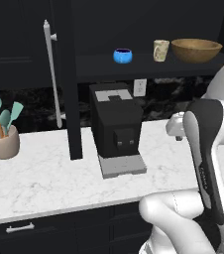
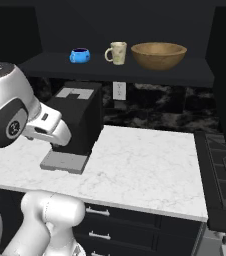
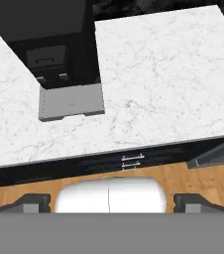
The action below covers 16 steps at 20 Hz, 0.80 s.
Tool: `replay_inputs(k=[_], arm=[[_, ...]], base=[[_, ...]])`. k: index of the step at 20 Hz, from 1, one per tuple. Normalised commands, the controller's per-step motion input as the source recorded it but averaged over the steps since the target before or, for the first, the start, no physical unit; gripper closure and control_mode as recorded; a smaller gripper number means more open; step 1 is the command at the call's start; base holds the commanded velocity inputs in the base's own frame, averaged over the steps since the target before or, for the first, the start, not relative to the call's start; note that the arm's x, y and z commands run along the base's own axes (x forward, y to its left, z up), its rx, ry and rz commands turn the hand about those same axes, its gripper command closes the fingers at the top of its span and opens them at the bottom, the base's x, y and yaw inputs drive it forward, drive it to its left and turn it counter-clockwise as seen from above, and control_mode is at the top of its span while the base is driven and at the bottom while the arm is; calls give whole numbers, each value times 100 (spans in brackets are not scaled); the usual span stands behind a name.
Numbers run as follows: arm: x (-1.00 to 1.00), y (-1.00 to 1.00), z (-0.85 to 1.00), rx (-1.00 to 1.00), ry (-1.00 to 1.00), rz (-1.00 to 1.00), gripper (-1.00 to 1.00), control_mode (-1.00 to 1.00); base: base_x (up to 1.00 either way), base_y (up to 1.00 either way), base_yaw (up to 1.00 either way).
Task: Gather all objects into one cabinet and sort the glasses and bowls to opposite sides.
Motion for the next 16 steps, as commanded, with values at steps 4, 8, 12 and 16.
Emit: replay_inputs(k=[4, 8, 12, 16], arm=[[-33, -8, 50, 0, 0, -3, -100, -100], [-22, 0, 36, 0, 0, 5, -100, -100], [-20, 0, 15, -1, -2, 12, -100, -100], [-7, 0, 0, -3, -9, 7, -100, -100]], base=[[0, 0, 0], [0, 0, 0], [0, 0, 0], [0, 0, 0]])
